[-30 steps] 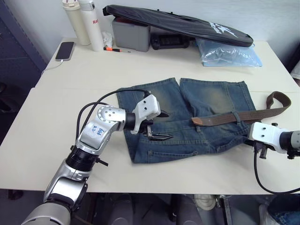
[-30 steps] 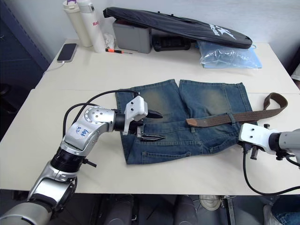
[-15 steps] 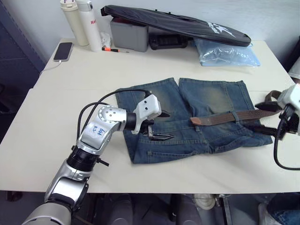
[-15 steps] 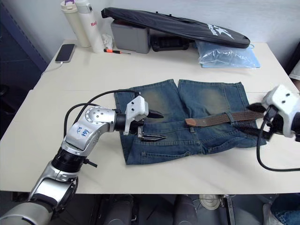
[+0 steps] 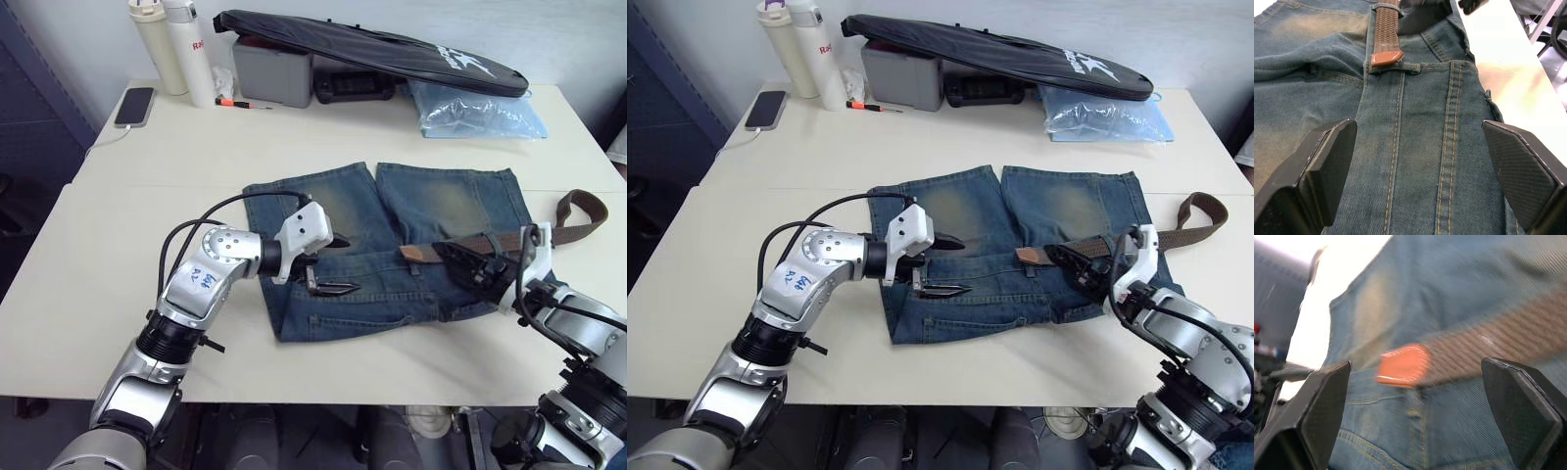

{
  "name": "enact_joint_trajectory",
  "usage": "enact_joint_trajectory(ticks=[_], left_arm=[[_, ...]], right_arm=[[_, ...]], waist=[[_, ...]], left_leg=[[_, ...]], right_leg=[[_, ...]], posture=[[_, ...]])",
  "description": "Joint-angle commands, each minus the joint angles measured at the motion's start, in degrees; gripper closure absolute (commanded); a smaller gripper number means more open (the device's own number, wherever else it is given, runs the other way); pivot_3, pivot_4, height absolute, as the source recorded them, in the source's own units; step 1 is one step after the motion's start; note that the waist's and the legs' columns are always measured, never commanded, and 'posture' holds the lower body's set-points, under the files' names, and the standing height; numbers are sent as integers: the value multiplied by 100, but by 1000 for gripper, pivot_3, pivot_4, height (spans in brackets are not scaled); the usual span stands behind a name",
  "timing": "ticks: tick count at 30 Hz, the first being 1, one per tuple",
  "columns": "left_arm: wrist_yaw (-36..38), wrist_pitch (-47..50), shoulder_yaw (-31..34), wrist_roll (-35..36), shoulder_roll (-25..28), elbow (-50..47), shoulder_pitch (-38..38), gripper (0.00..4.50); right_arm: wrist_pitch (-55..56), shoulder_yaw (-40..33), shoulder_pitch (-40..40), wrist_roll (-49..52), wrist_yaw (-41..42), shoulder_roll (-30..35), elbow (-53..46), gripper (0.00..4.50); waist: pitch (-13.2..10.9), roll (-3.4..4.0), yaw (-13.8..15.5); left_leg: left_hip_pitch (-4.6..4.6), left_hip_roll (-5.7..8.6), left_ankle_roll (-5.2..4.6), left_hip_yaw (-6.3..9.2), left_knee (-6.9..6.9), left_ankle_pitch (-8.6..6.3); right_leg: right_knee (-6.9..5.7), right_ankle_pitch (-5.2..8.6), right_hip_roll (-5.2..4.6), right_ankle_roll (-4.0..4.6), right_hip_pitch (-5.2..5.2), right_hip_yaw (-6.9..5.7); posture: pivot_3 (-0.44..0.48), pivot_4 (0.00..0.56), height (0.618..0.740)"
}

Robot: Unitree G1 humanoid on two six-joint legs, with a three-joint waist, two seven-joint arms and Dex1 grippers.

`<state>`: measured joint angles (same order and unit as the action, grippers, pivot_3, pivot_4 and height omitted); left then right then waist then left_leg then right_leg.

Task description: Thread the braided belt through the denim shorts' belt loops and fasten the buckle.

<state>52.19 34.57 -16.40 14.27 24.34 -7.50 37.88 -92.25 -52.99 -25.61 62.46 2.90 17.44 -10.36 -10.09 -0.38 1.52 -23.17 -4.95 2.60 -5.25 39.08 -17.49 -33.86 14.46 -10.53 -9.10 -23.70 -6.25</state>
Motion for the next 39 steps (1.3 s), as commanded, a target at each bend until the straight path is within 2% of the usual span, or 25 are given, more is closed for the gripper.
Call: enact_joint_trajectory(ticks=[1, 6, 18, 24, 31, 39], left_arm=[[-36, 16, 119, 77, 36, -272, -14, 0], [-53, 44, 125, 83, 46, -299, -14, 0], [-83, 98, 150, 82, 111, -338, 8, 0], [-95, 104, 130, 81, 94, -332, 32, 0], [-98, 124, 141, 73, 115, -352, 56, 0], [-147, 218, 156, 100, 166, -517, -14, 0]], right_arm=[[-25, -587, -239, 599, -766, -11, 270, 9], [-3, -889, -547, 760, -1398, -87, 600, 9], [834, -480, -439, 982, -1737, -292, 913, 9], [1163, -63, -179, 1547, -1832, -544, 881, 9], [1892, 436, 240, 2234, -2195, -875, 1065, 9], [2861, 1130, 452, 2707, -2179, -1287, 1080, 9]], waist=[[2, 3, -17], [5, 9, -34], [6, 10, -36], [6, 10, -51], [6, 10, -176], [6, 10, -260]], left_leg=[[2, 0, 0, 0, -2, 0], [4, -1, 0, -1, -7, 0], [4, 0, 0, -2, -8, 0], [4, -1, 0, -2, -9, 0], [7, -1, 0, -2, -17, 0], [13, -3, 0, -2, -20, 0]], right_leg=[[-1, 0, 1, 0, -1, 0], [-2, 0, 1, 0, -3, 2], [-1, 0, 1, 0, -3, 4], [-1, 0, 2, 0, -3, 4], [1, 0, 2, -1, -3, 4], [-1, 1, 3, -1, -2, 5]], posture=[[0, 150, 739], [0, 150, 739], [0, 150, 739], [0, 150, 739], [0, 150, 739], [0, 150, 739]])
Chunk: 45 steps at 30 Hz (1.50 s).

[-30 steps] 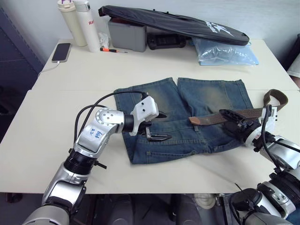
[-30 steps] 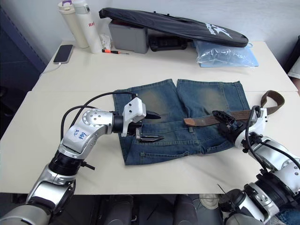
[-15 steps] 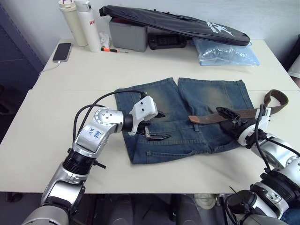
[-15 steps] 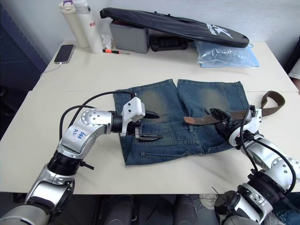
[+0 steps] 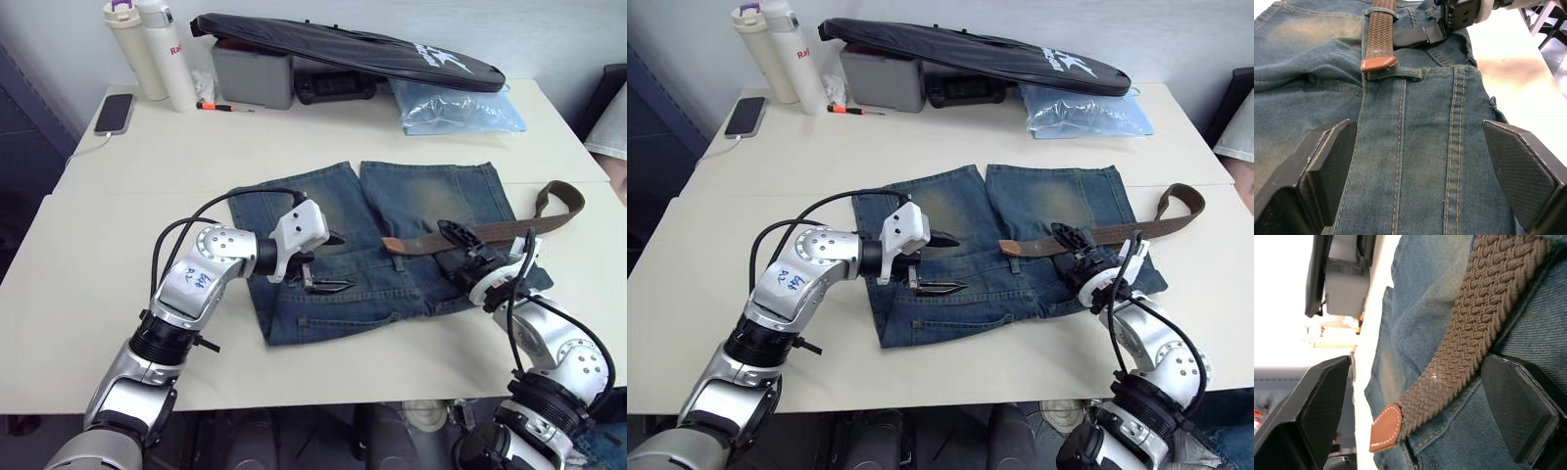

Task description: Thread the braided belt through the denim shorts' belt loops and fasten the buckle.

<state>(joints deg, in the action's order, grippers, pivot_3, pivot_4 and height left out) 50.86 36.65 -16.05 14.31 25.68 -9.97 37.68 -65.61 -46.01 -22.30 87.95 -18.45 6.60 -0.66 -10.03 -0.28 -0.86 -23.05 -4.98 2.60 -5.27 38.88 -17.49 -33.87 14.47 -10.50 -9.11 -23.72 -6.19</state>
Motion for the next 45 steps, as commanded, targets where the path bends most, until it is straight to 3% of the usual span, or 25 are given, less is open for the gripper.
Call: enact_joint_trajectory(ticks=[1, 12, 22, 45], left_arm=[[-17, 17, 124, 97, 37, -282, 3, 0], [-39, 7, 120, 74, 28, -271, 34, 0], [-50, -31, 117, 65, -1, -224, 42, 0], [-173, 40, 141, 65, 61, -360, -67, 0]], right_arm=[[323, 499, 136, 206, -12, -218, 102, 9], [1123, 864, 276, 389, 806, 63, 388, 9], [1283, 1478, 296, -269, 1702, 113, 982, 9], [909, 1808, -103, -58, 2126, 339, 1171, 9]], waist=[[0, 0, -45], [0, 1, -71], [1, -1, -100], [1, -1, -79]], left_leg=[[0, -1, 0, 0, -1, 0], [1, -1, 0, 0, -5, 0], [11, -3, 0, -3, -6, 0], [10, -4, 1, -6, -10, 1]], right_leg=[[0, 0, 0, 0, 0, 0], [2, 1, 1, 1, -1, 1], [-1, 1, 3, 1, 1, 5], [-1, 1, 4, 2, -1, 9]], posture=[[0, 150, 739], [0, 150, 739], [0, 150, 739], [0, 150, 739]])
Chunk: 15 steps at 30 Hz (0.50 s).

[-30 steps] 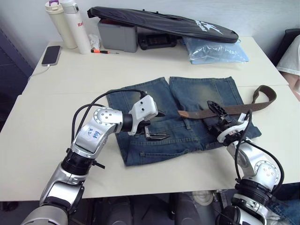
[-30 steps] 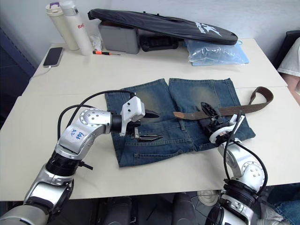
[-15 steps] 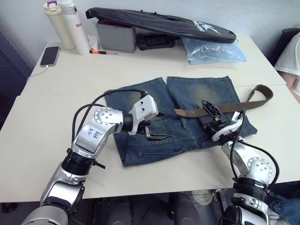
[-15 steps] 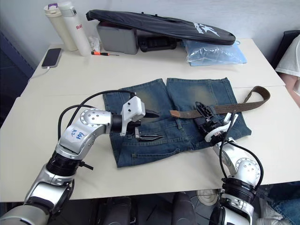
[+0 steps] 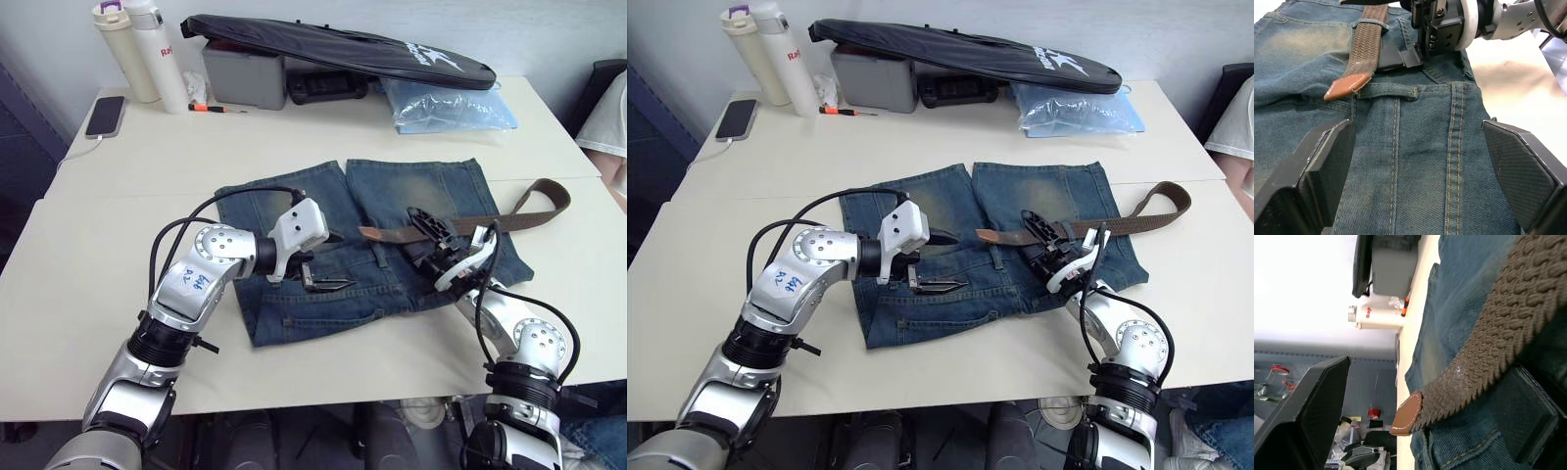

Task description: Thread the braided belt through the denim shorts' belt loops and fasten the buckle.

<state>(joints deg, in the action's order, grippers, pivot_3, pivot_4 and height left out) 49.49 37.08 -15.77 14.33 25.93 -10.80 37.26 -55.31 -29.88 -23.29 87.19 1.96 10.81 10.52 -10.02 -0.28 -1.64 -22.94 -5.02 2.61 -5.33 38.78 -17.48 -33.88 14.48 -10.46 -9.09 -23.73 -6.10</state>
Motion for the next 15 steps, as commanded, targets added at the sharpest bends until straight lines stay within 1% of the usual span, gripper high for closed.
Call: enact_joint_trajectory(ticks=[1, 6, 7, 9, 11, 12, 13, 14, 15], left_arm=[[-44, 5, 111, 61, 39, -288, -34, 0], [-52, 40, 114, 66, 70, -352, -71, 0], [-58, 42, 118, 61, 75, -353, -73, 0], [-67, 42, 123, 53, 78, -351, -77, 0], [-82, 41, 120, 54, 75, -353, -83, 0], [-91, 43, 118, 60, 75, -361, -89, 0], [-98, 41, 113, 63, 74, -362, -92, 0], [-106, 38, 111, 66, 73, -366, -102, 0], [-110, 35, 109, 67, 72, -367, -108, 0]], right_arm=[[-118, 215, -31, 7, 103, -99, 73, 9], [46, 384, -132, -503, 26, -124, 406, 9], [54, 351, -137, -509, -32, -125, 449, 251], [73, 287, -128, -538, -131, -122, 517, 828], [107, 220, -97, -542, -222, -110, 521, 1714], [118, 191, -80, -526, -255, -109, 494, 2238], [122, 155, -71, -476, -294, -110, 441, 2573], [134, 104, -44, -405, -374, -98, 320, 3106], [143, 74, -25, -354, -434, -91, 236, 3534]], waist=[[0, 0, -2], [0, 0, -7], [0, 0, -4], [0, 0, 12], [0, 0, 14], [0, 0, 18], [0, 0, 19], [0, 0, 17], [1, -2, 18]], left_leg=[[0, 0, 0, 0, 0, 0], [0, 0, 0, 0, 0, 0], [2, 0, 0, 0, 0, 0], [2, 0, 1, 0, 0, 1], [0, 0, 1, 0, 1, 1], [-1, 0, 1, -1, 1, 1], [-1, 0, 1, 0, 0, 1], [-1, 0, 1, -1, 0, 1], [0, 0, 1, 0, 0, 1]], right_leg=[[0, 0, 0, 0, 0, 0], [0, 0, 0, 0, 0, 0], [-1, 0, 0, 0, 0, 0], [-2, 0, 0, 0, 1, 0], [0, 0, 0, 0, 1, 0], [1, 0, -1, 0, 1, 0], [1, 0, 0, 0, 0, 0], [2, 0, -1, 0, 1, 0], [1, 0, 0, 0, 1, 0]], posture=[[0, 150, 739], [0, 150, 739], [0, 150, 739], [0, 150, 739], [0, 150, 739], [0, 150, 739], [0, 150, 739], [0, 150, 739], [0, 150, 739]])
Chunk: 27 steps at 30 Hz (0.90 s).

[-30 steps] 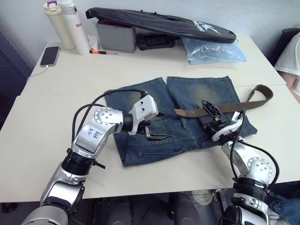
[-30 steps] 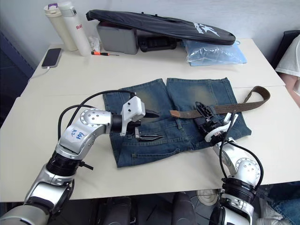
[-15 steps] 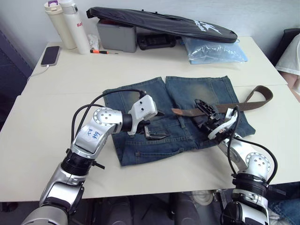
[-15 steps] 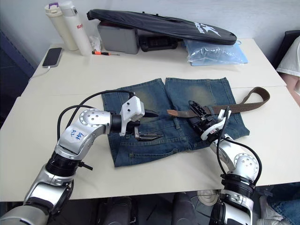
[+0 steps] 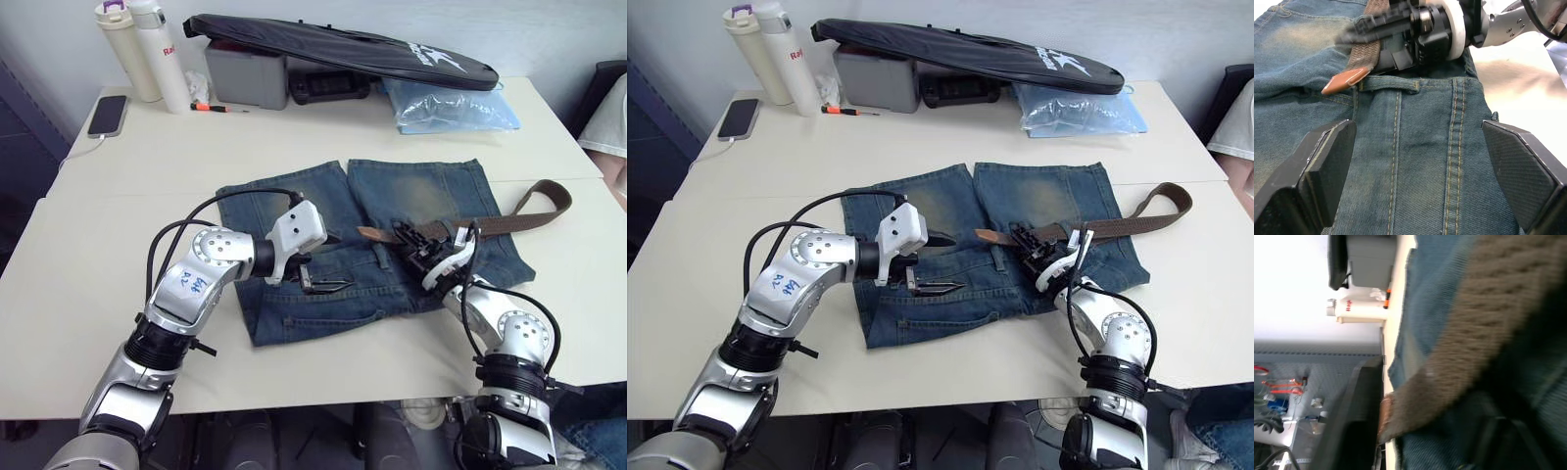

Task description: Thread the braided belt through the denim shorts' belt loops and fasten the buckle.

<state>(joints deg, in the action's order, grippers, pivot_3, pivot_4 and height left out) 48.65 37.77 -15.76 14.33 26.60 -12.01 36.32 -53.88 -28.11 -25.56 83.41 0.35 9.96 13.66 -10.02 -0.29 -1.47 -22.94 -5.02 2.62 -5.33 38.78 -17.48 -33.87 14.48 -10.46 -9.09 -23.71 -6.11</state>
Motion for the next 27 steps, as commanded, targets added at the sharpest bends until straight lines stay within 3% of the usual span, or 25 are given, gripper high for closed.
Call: enact_joint_trajectory(ticks=[1, 2, 3, 10, 16, 27], left_arm=[[-29, -45, 104, 65, 0, -236, -13, 0], [-31, -54, 101, 64, -4, -231, -13, 0], [-28, -66, 98, 61, -8, -211, -5, 0], [7, -117, 79, 47, -8, -141, 32, 0], [71, -173, 61, 27, -3, -40, 109, 0], [153, -170, 69, 34, 76, -57, 152, 0]], right_arm=[[20, -197, 234, 133, -338, 46, -193, 3993], [34, -279, 271, 232, -384, 109, -299, 4408], [56, -366, 302, 320, -420, 182, -387, 4469], [196, -657, 513, 554, -383, 696, -741, 4469], [300, -921, 568, 864, -218, 882, -515, 4469], [171, -398, 943, 65, 619, 1137, -826, 4469]], waist=[[1, -2, 3], [1, -2, 4], [1, -2, 14], [0, -1, 268], [0, 0, 278], [-1, 2, 278]], left_leg=[[0, 0, 0, 0, 1, 0], [1, 0, 0, 0, 3, 0], [0, 0, -1, 0, 4, 0], [-11, 1, -3, 1, 12, -2], [-11, 1, -3, 0, 9, -2], [-12, 1, -2, 0, 9, -1]], right_leg=[[-1, 0, 0, 0, 1, 0], [-1, 0, 0, 0, 2, 0], [-1, 0, 0, 0, 3, 0], [6, 0, -1, 0, 1, -2], [6, 0, 0, 0, -1, -3], [7, 0, 0, 0, -3, -3]], posture=[[0, 150, 739], [0, 150, 739], [0, 150, 739], [0, 150, 739], [0, 150, 739], [0, 150, 739]])
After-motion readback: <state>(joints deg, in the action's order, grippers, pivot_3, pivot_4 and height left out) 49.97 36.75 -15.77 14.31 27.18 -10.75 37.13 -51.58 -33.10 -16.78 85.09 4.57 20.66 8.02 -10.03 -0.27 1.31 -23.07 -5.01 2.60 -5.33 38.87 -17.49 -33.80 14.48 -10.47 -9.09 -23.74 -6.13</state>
